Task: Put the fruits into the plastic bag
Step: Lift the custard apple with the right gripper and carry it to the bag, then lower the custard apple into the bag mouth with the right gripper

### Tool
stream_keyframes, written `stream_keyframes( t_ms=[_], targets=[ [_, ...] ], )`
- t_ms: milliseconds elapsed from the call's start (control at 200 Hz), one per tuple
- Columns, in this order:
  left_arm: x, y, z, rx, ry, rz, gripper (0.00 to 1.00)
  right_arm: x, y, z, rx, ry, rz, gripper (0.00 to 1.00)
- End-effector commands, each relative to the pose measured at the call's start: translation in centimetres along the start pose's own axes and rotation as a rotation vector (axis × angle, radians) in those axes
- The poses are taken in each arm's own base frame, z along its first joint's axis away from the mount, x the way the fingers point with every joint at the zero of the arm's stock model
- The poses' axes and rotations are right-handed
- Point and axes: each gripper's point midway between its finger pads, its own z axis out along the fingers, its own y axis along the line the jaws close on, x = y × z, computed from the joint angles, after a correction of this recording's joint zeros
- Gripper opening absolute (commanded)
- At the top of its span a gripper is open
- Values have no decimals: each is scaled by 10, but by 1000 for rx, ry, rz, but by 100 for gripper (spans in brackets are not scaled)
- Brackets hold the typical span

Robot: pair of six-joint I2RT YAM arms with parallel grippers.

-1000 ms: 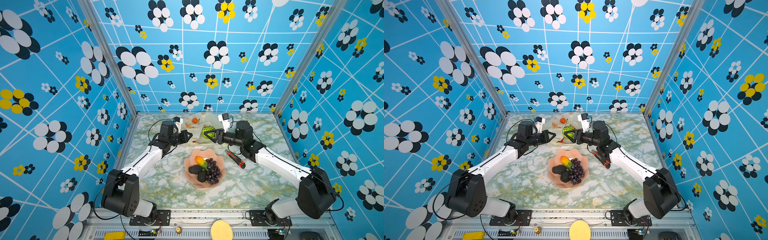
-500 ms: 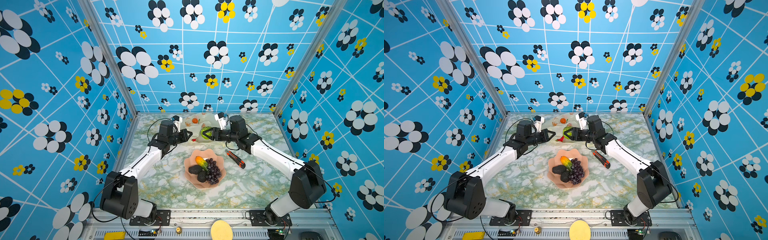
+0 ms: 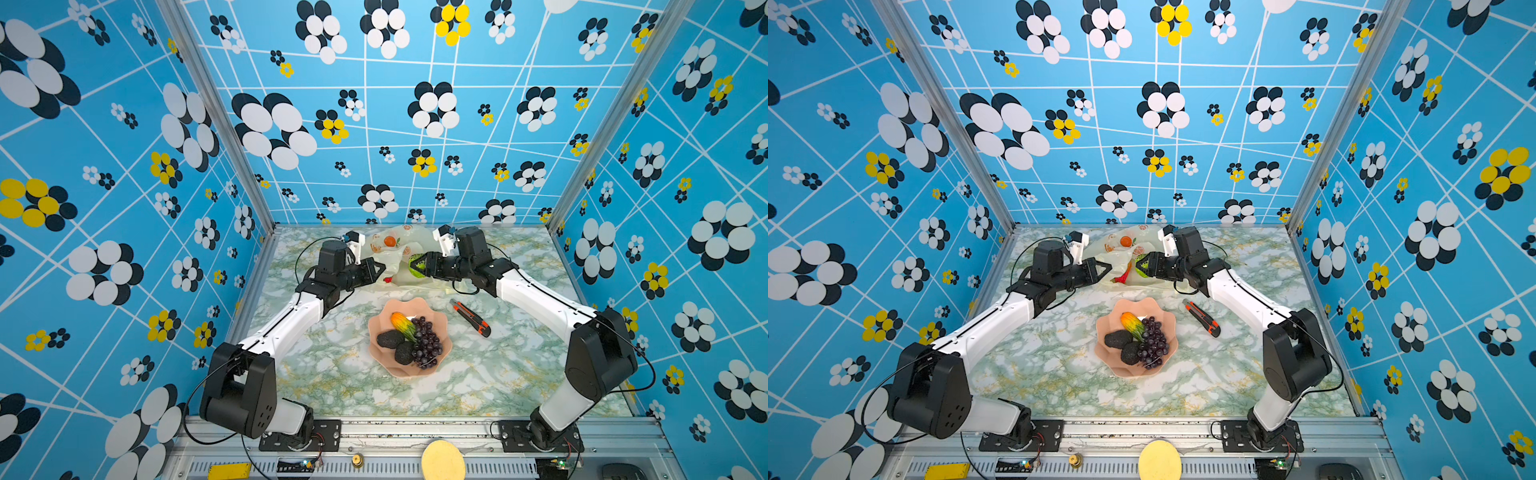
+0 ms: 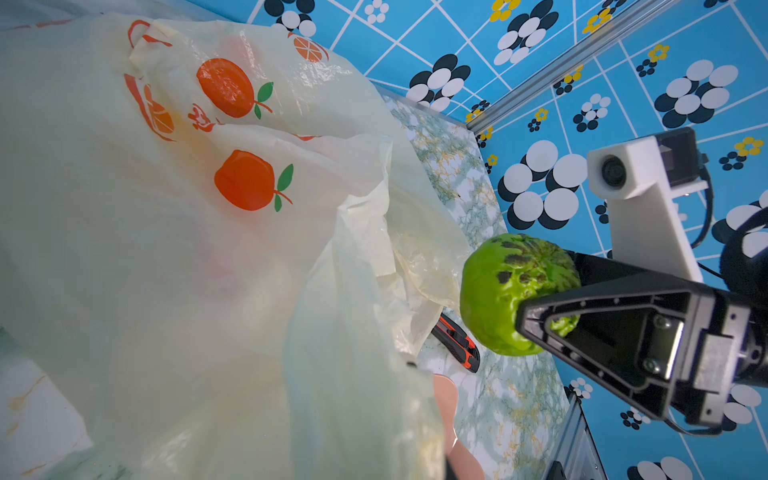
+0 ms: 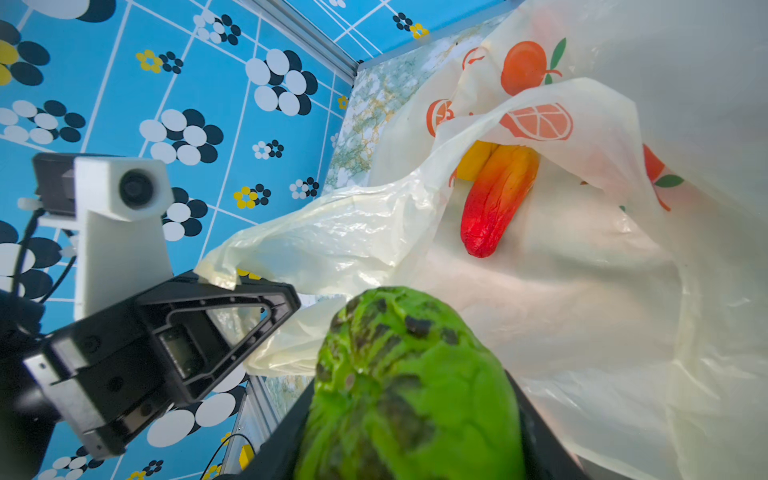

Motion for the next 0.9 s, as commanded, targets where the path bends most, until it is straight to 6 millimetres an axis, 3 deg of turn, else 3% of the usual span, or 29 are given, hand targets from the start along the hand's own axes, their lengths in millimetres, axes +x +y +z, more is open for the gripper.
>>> stream_keyframes(
  t_ms=[0,895],
  targets=[
    [-6,-14,-4,43,-20,17,0,-9,-7,2,29,-8,23,48],
    [-8,-22,-5,64,-28,22,0,-1,-25,52,10,103,115,47]
  ],
)
